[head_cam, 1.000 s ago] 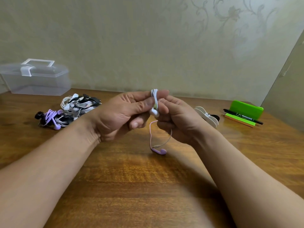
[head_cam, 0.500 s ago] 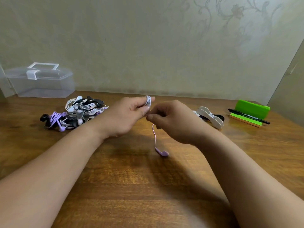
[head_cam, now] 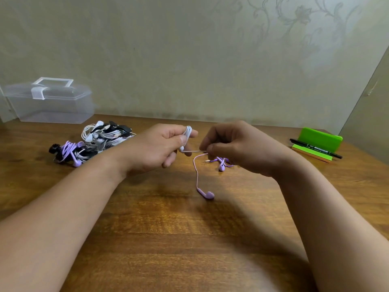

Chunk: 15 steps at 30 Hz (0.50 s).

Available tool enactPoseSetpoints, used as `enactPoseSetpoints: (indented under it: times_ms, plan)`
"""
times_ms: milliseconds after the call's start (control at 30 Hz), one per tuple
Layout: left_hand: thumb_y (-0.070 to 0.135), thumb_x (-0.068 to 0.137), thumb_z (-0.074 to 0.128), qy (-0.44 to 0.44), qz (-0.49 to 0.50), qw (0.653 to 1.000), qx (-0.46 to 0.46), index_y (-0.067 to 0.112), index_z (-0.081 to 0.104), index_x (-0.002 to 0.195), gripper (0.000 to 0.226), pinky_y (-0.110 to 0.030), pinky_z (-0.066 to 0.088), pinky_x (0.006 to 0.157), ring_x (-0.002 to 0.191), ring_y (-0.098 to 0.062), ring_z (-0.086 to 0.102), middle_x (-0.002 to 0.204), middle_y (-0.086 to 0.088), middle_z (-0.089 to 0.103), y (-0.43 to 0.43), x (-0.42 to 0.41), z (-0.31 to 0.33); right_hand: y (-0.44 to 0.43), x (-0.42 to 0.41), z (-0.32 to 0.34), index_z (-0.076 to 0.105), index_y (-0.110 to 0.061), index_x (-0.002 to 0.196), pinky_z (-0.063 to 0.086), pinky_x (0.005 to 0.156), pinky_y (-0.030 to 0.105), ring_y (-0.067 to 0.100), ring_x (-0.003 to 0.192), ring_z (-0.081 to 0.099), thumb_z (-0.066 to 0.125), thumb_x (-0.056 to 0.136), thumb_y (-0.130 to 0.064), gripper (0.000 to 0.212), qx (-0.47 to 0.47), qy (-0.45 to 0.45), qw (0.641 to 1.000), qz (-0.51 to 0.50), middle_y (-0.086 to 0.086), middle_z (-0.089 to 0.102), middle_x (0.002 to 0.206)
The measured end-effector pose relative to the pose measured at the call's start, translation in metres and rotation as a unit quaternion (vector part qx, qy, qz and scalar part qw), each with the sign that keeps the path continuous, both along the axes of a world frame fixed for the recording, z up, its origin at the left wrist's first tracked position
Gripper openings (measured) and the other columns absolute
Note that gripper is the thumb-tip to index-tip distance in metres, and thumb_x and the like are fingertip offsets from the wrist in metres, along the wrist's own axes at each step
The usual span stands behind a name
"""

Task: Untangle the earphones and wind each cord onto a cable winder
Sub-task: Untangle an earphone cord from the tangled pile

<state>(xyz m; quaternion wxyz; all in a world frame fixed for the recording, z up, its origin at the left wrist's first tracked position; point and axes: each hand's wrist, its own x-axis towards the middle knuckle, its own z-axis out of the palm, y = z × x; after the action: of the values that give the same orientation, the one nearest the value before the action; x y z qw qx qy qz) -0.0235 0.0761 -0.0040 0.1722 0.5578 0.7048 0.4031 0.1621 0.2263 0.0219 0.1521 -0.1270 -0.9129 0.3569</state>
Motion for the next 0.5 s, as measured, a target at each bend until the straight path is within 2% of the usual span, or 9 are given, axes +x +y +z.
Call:
enactPoseSetpoints:
  times_ms: [100,167,233,300,400,433,500]
  plan:
    - [0.017,0.111,0.041,-0.065,0.028,0.996,0.046,0.015,0.061,0.135,0.031,-0.015,0.04,0.048,0.045,-0.009,0.045,0.093,0.001,0.075,0.0,0.004,0.006,0.0,0.001,0.002,0.077,-0.022,0.1,0.056,0.074,0.033,0.005,0.079,0.071,0.066,0.098,-0.011,0.015,0.011,-0.016,1.0,0.024,-0.004,0.077,0.087]
    - [0.012,0.111,0.04,-0.103,0.046,0.991,0.073,0.008,0.06,0.134,0.031,-0.013,0.035,0.04,0.04,-0.007,0.041,0.097,-0.005,0.074,0.0,0.003,0.009,0.0,0.001,0.002,0.077,-0.022,0.099,0.057,0.075,0.034,0.005,0.079,0.071,0.066,0.098,-0.011,0.015,0.009,-0.014,1.0,0.026,-0.003,0.077,0.087]
    - [0.012,0.111,0.041,-0.098,0.042,0.992,0.071,0.008,0.06,0.134,0.031,-0.016,0.039,0.044,0.039,-0.007,0.04,0.088,0.0,0.076,-0.001,0.003,0.009,0.001,0.0,0.001,0.077,-0.021,0.1,0.052,0.073,0.029,0.005,0.078,0.071,0.066,0.097,-0.011,0.015,-0.005,0.0,1.0,0.025,-0.003,0.078,0.087]
    - [0.013,0.111,0.042,-0.033,0.018,0.998,0.04,0.013,0.062,0.131,0.029,-0.026,0.042,0.058,0.042,-0.009,0.042,0.074,0.012,0.075,-0.001,0.006,0.006,0.001,0.0,0.001,0.077,-0.019,0.102,0.048,0.068,0.024,0.002,0.072,0.067,0.066,0.098,-0.011,0.014,-0.019,0.023,0.999,0.022,-0.002,0.078,0.086]
    - [0.015,0.111,0.043,0.04,-0.043,0.997,-0.04,0.015,0.069,0.115,0.027,-0.032,0.038,0.058,0.041,-0.009,0.044,0.057,0.019,0.066,-0.002,0.014,0.003,0.001,-0.004,-0.002,0.074,-0.019,0.107,0.046,0.062,0.021,0.003,0.068,0.062,0.063,0.101,-0.008,0.016,-0.028,0.075,0.997,0.008,-0.002,0.078,0.089]
    - [0.016,0.111,0.043,0.035,-0.069,0.995,-0.06,0.016,0.071,0.112,0.028,-0.03,0.038,0.057,0.042,-0.011,0.046,0.058,0.015,0.068,-0.003,0.015,0.004,0.002,-0.005,-0.003,0.073,-0.019,0.108,0.047,0.062,0.021,0.004,0.07,0.063,0.063,0.101,-0.008,0.017,-0.027,0.088,0.996,0.002,-0.002,0.079,0.091]
    - [0.016,0.111,0.044,-0.025,-0.128,0.989,-0.064,0.017,0.071,0.112,0.027,-0.026,0.039,0.057,0.047,-0.017,0.048,0.085,0.002,0.077,-0.005,0.018,0.005,0.005,-0.007,-0.007,0.074,-0.018,0.108,0.049,0.064,0.022,0.005,0.073,0.065,0.066,0.101,-0.01,0.013,-0.033,0.118,0.992,-0.019,-0.001,0.078,0.091]
